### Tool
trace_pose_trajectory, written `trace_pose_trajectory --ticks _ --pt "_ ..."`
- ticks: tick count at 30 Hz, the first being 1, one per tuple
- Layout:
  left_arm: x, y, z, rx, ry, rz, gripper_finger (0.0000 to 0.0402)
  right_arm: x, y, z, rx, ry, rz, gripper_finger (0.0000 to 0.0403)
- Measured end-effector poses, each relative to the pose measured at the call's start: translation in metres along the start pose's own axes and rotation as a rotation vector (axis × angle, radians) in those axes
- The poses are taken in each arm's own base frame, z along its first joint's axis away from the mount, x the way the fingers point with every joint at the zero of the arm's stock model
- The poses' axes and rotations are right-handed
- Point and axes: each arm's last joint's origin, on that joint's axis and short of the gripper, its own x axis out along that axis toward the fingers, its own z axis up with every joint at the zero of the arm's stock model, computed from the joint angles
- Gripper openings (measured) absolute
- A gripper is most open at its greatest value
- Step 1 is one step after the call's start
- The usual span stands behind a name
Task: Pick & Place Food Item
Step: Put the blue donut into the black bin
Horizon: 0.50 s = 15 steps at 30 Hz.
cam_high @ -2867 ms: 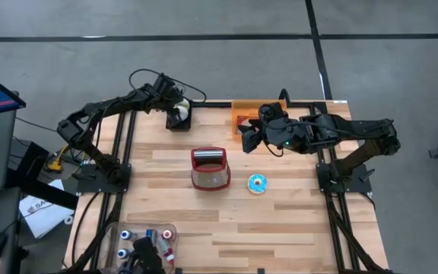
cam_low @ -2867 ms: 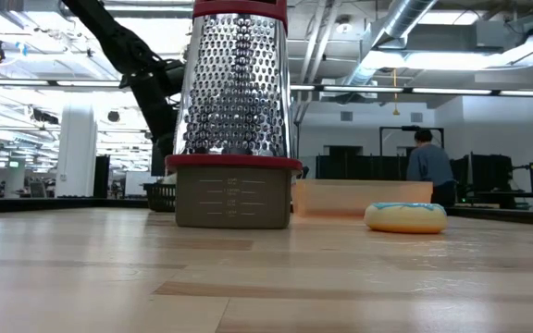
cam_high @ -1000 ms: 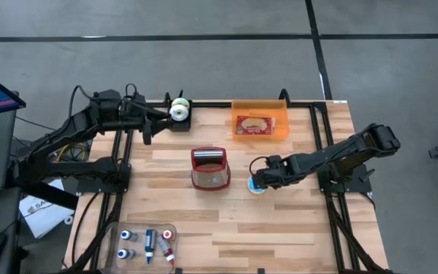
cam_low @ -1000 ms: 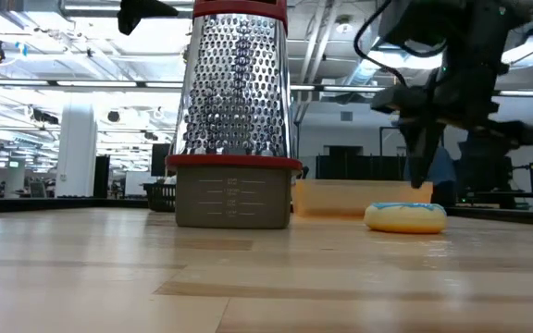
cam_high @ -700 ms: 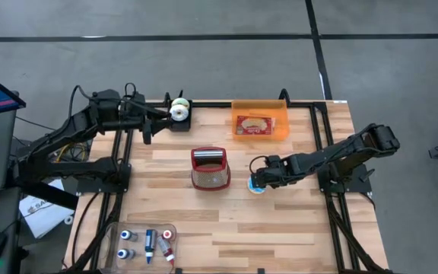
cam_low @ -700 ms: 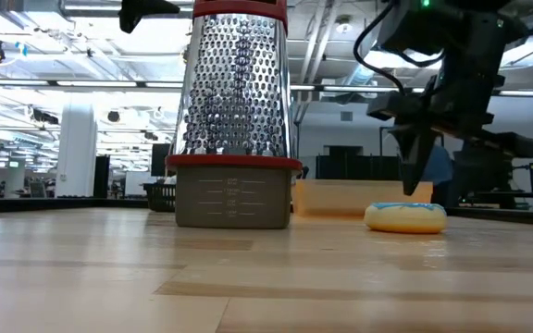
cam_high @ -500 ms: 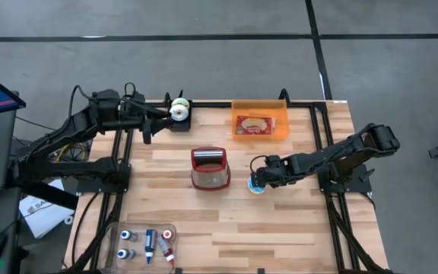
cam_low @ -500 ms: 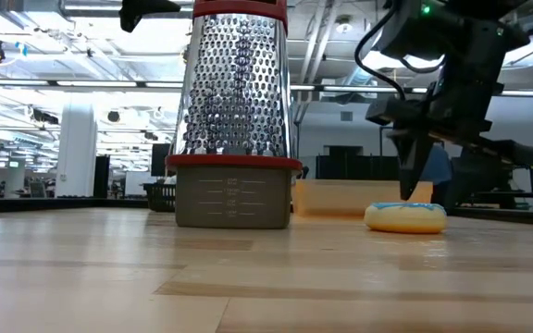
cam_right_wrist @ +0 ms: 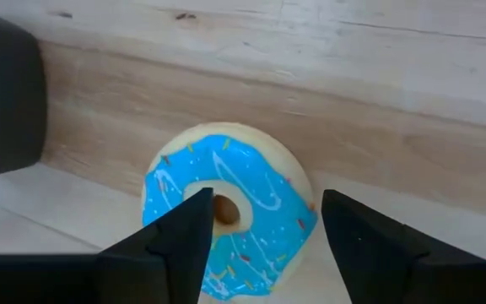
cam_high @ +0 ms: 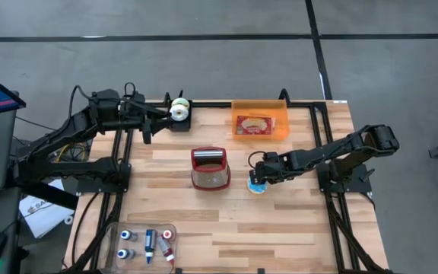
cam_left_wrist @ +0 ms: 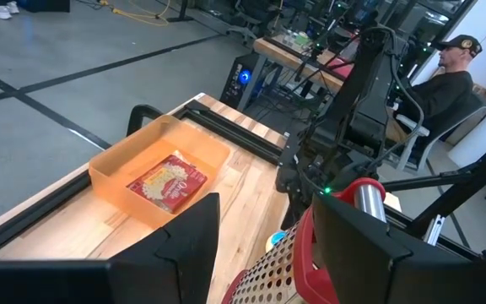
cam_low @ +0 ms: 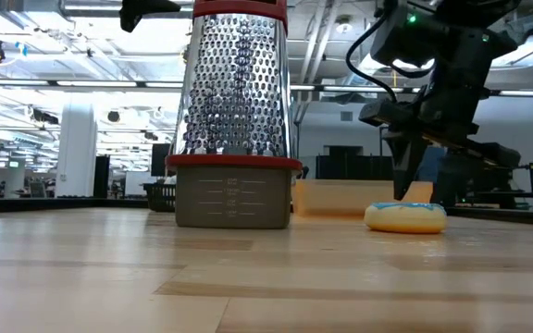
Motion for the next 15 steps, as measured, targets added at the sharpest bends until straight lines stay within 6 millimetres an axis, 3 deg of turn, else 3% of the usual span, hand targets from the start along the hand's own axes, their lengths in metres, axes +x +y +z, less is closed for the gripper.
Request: trace_pose_trajectory --ticks 7,15 --pt "0.0 0.0 0.0 0.0 0.0 0.0 0.0185 0.001 0.0 -0.006 -0.023 0.011 -0.008 0.0214" --pt "0.0 -0.001 0.002 -0.014 -0.015 -0.008 0.0185 0.024 0.003 -0.01 -0.028 0.042 -0.044 0.0214"
